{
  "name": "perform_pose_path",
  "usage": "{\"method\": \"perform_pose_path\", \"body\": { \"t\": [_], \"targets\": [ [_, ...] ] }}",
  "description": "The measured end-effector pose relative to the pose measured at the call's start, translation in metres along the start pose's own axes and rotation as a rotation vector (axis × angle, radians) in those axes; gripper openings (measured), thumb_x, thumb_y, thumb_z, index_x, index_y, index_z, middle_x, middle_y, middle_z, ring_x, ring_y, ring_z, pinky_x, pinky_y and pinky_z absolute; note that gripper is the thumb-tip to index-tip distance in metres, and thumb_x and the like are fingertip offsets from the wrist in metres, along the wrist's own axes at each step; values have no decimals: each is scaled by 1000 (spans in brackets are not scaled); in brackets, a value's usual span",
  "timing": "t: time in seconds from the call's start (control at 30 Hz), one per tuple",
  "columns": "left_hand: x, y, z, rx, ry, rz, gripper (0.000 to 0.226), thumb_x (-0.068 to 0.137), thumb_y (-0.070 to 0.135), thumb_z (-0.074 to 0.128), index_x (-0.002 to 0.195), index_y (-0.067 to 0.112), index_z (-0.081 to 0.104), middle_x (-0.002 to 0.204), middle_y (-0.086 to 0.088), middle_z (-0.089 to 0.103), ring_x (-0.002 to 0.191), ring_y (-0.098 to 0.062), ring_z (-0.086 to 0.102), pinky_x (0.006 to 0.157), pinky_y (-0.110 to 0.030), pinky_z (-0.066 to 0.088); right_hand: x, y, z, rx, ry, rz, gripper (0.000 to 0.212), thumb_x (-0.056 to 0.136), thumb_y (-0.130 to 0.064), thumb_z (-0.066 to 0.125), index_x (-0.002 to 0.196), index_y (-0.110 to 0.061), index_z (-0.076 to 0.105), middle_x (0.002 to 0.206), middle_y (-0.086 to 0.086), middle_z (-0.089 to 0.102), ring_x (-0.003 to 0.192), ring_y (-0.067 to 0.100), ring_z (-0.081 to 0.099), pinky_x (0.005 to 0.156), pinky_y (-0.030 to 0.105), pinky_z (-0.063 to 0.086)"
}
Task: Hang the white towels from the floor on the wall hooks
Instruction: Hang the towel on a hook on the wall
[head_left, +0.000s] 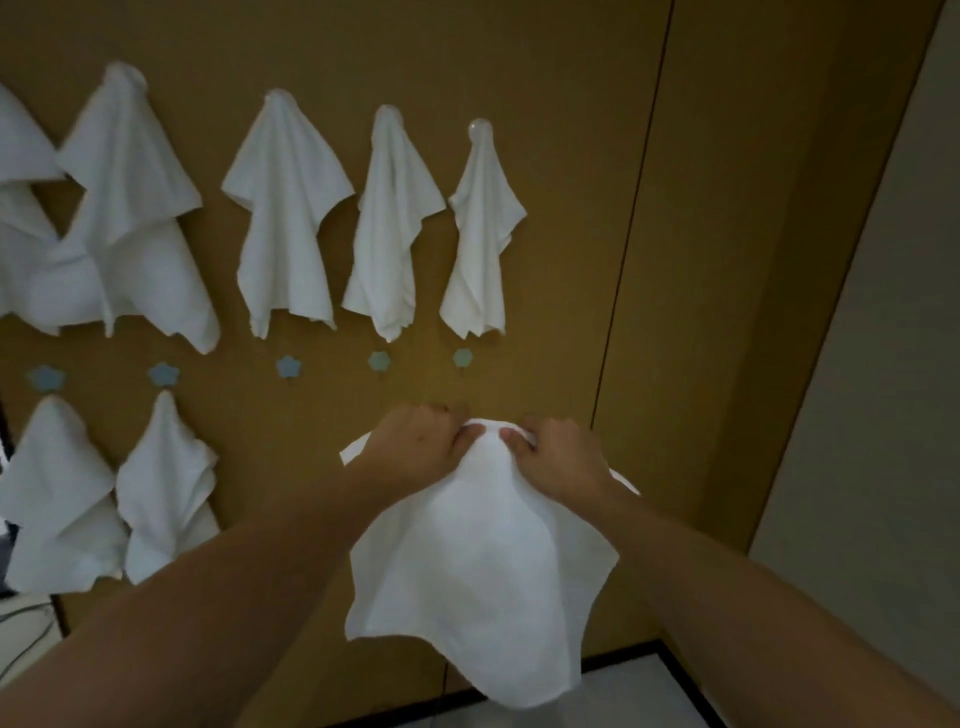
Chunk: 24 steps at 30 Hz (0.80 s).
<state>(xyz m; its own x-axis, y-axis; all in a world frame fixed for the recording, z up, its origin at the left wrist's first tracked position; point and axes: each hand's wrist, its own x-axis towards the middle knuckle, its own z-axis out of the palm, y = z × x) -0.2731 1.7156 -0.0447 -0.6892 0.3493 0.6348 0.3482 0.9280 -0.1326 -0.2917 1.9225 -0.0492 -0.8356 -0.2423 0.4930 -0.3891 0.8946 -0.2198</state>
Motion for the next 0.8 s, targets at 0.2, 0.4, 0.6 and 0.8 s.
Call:
{"method": "perform_pose_path", "body": {
  "t": [0.2,0.4,0.6,0.8],
  "targets": [
    [34,-62,58,11,-86,-191,35,100,50,32,85,21,41,76,-3,61,66,-24,58,60,-35,49,100,10,65,163,0,-143,43,94,-57,50,88,-18,69,85,3,71,80,20,65,66,27,42],
    [30,-133,96,98,-153,-307,40,98,55,29,82,22,42,69,2,55,62,-21,57,60,-36,51,158,-17,143,261,-56,-218,49,94,-57,49,94,-13,71,90,3,71,84,20,66,69,25,43],
    [6,-229,116,185,-136,-424,42,97,58,34,73,25,42,58,10,39,52,-15,42,51,-28,30,217,-81,212,287,-88,-289,51,93,-60,47,83,-14,68,80,2,68,76,19,64,65,27,43],
    [-2,-332,128,135,-100,-562,36,94,55,46,78,24,55,65,6,54,59,-14,52,50,-25,28,274,-158,277,296,-50,-262,54,91,-60,50,86,-11,71,82,5,71,78,19,67,73,33,54]
  ]
}}
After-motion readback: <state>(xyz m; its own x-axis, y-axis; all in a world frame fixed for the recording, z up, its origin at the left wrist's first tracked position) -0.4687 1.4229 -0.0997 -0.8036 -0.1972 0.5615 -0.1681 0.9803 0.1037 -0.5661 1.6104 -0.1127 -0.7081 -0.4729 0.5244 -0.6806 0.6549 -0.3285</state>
